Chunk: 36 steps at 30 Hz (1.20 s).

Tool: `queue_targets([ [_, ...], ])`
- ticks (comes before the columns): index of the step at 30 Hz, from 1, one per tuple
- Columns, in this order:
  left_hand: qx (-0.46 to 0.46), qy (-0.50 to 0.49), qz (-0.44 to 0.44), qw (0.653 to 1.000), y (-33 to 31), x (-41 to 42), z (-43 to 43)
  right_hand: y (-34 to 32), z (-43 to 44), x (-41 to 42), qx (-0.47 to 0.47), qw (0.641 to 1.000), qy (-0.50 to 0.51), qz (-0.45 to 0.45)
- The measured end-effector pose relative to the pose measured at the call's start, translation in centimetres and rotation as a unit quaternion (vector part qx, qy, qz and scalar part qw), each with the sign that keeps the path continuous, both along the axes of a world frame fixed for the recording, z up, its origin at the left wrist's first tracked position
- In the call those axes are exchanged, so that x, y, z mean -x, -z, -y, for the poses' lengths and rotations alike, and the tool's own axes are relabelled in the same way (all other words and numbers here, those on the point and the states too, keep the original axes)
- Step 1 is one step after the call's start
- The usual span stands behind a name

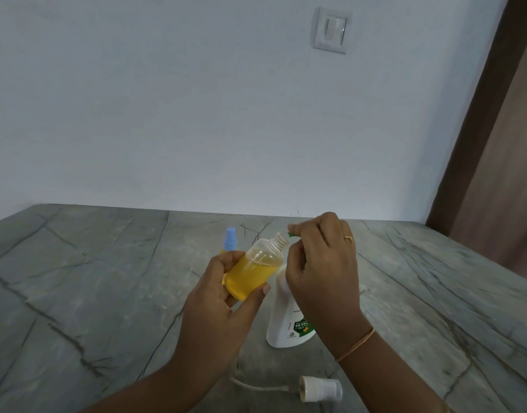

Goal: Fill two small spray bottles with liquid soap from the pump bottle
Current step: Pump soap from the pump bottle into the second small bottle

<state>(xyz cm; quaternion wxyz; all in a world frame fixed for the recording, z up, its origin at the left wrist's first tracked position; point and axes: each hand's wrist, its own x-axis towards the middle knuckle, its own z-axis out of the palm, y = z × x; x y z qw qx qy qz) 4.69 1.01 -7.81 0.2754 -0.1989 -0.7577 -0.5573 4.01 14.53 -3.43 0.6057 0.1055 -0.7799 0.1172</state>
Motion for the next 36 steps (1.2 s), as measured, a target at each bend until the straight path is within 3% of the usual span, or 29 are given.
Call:
queue_targets([
  [27,-0.006,0.013,0.007,1.0,0.2,0.1,0.0,-0.9,-0.6,0.0,0.013,1.0,-0.012,0.02],
  [36,0.001,0.007,0.0,1.0,0.0,0.0,0.1,-0.1,0.0,0.1,0.017,1.0,-0.006,-0.011],
])
